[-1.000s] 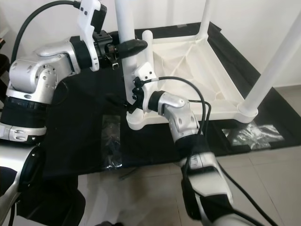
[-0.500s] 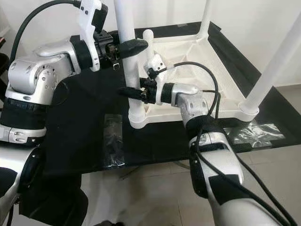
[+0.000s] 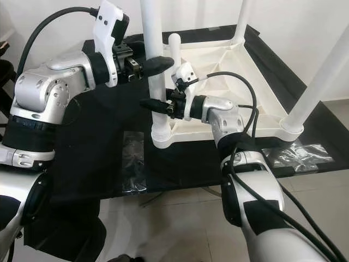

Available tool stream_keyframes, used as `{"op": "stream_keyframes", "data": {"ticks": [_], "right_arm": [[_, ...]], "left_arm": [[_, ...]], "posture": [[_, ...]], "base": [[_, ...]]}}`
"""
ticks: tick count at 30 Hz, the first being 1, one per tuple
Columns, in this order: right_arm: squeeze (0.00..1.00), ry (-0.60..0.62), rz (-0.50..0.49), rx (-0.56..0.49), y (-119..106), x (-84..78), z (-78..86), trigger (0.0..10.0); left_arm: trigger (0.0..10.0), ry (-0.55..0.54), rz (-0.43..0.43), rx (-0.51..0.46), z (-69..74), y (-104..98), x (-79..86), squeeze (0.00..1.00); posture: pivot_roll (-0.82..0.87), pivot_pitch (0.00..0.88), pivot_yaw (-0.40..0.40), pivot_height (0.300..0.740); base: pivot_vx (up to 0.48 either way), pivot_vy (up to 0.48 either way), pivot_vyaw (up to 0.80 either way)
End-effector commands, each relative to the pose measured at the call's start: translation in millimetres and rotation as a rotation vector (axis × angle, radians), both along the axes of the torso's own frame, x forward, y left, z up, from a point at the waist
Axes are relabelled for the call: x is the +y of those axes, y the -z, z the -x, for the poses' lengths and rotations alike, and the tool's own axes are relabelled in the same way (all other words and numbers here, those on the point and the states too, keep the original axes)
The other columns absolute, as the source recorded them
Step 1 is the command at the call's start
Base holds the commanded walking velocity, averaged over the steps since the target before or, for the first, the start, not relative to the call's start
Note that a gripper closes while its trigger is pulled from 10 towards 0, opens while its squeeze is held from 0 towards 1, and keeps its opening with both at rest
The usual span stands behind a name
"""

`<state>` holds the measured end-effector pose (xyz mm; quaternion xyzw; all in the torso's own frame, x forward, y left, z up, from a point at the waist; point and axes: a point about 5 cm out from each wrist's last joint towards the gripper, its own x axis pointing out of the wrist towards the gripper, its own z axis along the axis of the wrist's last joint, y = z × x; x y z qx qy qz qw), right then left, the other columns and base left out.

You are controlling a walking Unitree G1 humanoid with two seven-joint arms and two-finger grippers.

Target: Building children table

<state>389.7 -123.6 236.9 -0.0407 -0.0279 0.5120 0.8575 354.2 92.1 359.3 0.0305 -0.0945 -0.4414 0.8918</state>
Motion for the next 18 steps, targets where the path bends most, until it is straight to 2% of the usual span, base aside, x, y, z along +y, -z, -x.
{"op": "stream_keyframes", "data": {"ticks": [1, 2, 3, 4, 7, 9, 10, 11, 12, 13, 14, 16, 17, 18], "right_arm": [[0.0, 0.126, -0.014, 0.138, 42.0, 9.1, 6.5, 0.0], [0.0, 0.159, -0.025, 0.168, 54.7, 15.5, 13.4, 0.0], [0.0, 0.175, -0.031, 0.186, 62.3, 19.8, 18.7, 0.0], [0.0, 0.185, -0.044, 0.225, 73.6, 29.6, 30.5, 0.0], [0.0, 0.189, -0.056, 0.25, 79.5, 35.6, 38.9, 0.0], [0.0, 0.19, -0.062, 0.294, 93.3, 56.0, 63.0, 0.0], [0.0, 0.27, -0.025, 0.316, 103.9, 71.0, 76.4, 0.0], [0.0, 0.27, -0.025, 0.316, 103.9, 71.0, 76.4, 0.0], [0.0, 0.335, -0.002, 0.327, 109.2, 79.9, 85.6, 0.0], [0.0, 0.497, -0.008, 0.314, 111.9, 88.6, 89.2, 0.0], [0.0, 0.595, -0.03, 0.298, 109.7, 94.9, 87.2, 0.0], [0.0, 0.595, -0.03, 0.298, 109.7, 94.9, 87.2, 0.0], [0.0, 0.646, -0.05, 0.288, 107.5, 98.5, 85.0, 0.0], [0.0, 0.646, -0.05, 0.288, 107.5, 98.5, 85.0, 0.0]], "left_arm": [[10.0, 0.074, 0.066, 0.016, 23.8, -10.8, 41.6, 0.0], [10.0, 0.116, 0.063, 0.008, 38.7, -11.5, 58.2, 0.0], [10.0, 0.143, 0.052, 0.002, 48.5, -11.4, 67.0, 0.0], [10.0, 0.141, 0.041, 0.003, 58.9, -7.2, 81.6, 0.0], [10.0, 0.133, 0.033, 0.005, 65.0, -4.4, 90.1, 0.0], [10.0, 0.066, 0.027, 0.043, 76.0, 11.9, 112.1, 0.0], [10.0, -0.02, 0.046, 0.091, 79.4, 30.3, 123.0, 0.0], [10.0, -0.02, 0.046, 0.091, 79.4, 30.3, 123.0, 0.0], [10.0, -0.082, 0.058, 0.126, 82.6, 43.1, 130.5, 0.0], [10.0, -0.16, 0.036, 0.189, 88.7, 83.9, 127.8, 0.0], [10.0, -0.209, 0.026, 0.245, 98.7, 122.6, 116.4, 0.0], [10.0, -0.209, 0.026, 0.245, 98.7, 122.6, 116.4, 0.0], [10.0, -0.231, 0.025, 0.274, 108.4, 144.9, 107.2, 0.0], [10.0, -0.231, 0.025, 0.274, 108.4, 144.9, 107.2, 0.0]], "posture": [[-0.01, 0.099, 0.04, 0.74], [-0.01, 0.1, 0.038, 0.74], [-0.01, 0.1, 0.038, 0.74], [-0.01, 0.105, 0.037, 0.74], [-0.01, 0.106, 0.036, 0.74], [0.0, 0.109, 0.037, 0.74], [0.0, 0.114, 0.037, 0.74], [0.0, 0.114, 0.037, 0.74], [0.0, 0.114, 0.037, 0.74], [0.01, 0.113, 0.029, 0.74], [0.02, 0.108, 0.031, 0.74], [0.02, 0.108, 0.031, 0.74], [0.02, 0.106, 0.032, 0.74], [0.02, 0.106, 0.032, 0.74]], "base": [[0.0, 0.0, 0.0], [0.0, 0.0, 0.0], [0.0, 0.0, 0.0], [0.0, 0.0, 0.0], [0.0, 0.0, 0.0], [0.0, 0.0, 0.0], [0.0, 0.0, 0.0], [0.0, 0.0, 0.0], [0.0, 0.0, 0.0], [0.0, 0.0, 0.0], [0.0, 0.0, 0.0], [0.0, 0.0, 0.0], [0.0, 0.0, 0.0], [0.0, 0.0, 0.0]]}}
